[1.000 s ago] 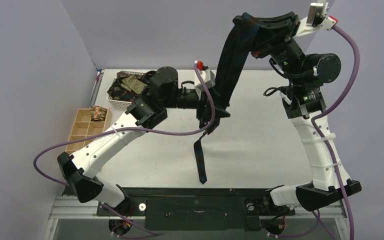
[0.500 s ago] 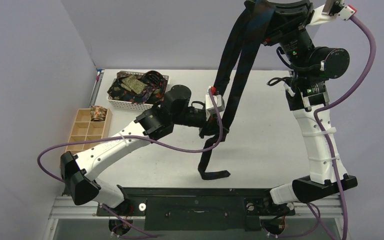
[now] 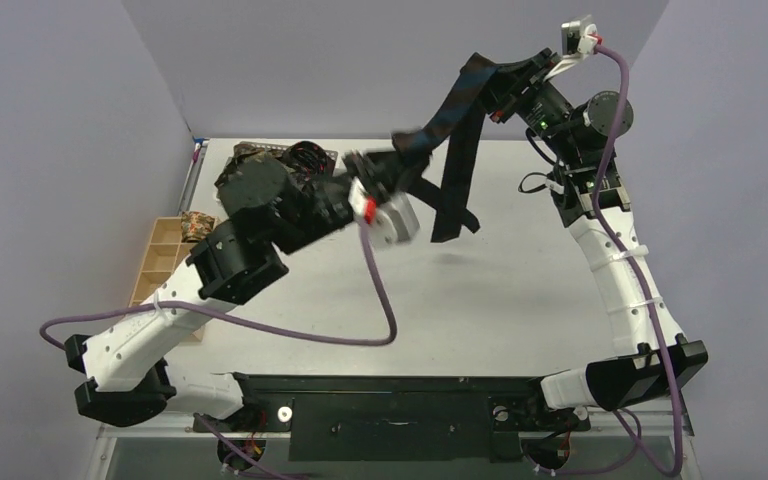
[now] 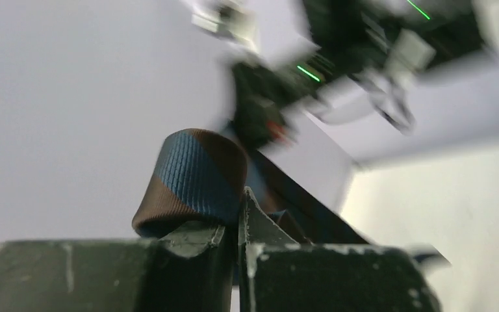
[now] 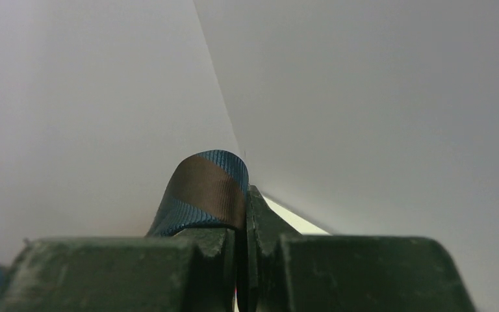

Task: Roll the ties
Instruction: Flatten out the tie at the center of the board.

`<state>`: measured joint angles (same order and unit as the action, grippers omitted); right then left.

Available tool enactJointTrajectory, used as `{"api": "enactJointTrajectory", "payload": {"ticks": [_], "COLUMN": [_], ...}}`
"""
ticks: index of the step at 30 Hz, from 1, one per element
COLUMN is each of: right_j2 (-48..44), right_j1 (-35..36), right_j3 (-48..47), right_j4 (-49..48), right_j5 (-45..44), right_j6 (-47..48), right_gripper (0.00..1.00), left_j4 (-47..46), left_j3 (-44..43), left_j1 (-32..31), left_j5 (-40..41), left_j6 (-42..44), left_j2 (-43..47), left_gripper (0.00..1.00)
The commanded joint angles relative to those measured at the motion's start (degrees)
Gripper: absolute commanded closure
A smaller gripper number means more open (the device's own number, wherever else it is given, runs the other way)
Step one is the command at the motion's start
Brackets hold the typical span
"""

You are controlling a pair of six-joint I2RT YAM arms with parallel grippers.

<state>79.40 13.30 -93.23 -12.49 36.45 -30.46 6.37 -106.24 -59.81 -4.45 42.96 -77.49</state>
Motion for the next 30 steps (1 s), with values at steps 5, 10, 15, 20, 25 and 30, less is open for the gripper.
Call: {"api": "enactJointTrajectory", "payload": {"ticks": [5,10,15,20,25,30], "right_j2": [-2.72,-2.75,-1.81,-2.8,-2.82,-2.02], "right_j1": [-2.64,-2.8,-2.73,-1.0,-0.84,-4.37], "right_j3": [-1.98,-1.93,-2.25,1.08,2.28,0.28], "right_j4": [-1.23,-2.01,-1.27,4.82,6.99,7.05], "right_j5": [2.26,2.4,3.09,4.04,2.43,0.02], "right_j6": [2.24,2.17,1.36,7.38,9.79,9.51], "right_gripper": [1.0,1.0,1.0,1.0,1.0,1.0], "left_j4": [22.76,38.3,37.04,4.82,-28.37,-24.68], "left_j3": [25.9,-0.89,0.35,0.4,17.07,30.11], "left_j1": [-5.57,0.74,-6.51,-3.56,-9.68,-13.17], "left_j5": [4.7,2.68,-3.93,13.22,38.68,40.28], "left_j6": [23.38,9.85,3.53,3.66,37.7,45.11], "left_j2": [6.93,-4.65,-2.77,-2.82,-8.81,-3.78], "left_gripper": [1.0,1.0,1.0,1.0,1.0,1.0]}}
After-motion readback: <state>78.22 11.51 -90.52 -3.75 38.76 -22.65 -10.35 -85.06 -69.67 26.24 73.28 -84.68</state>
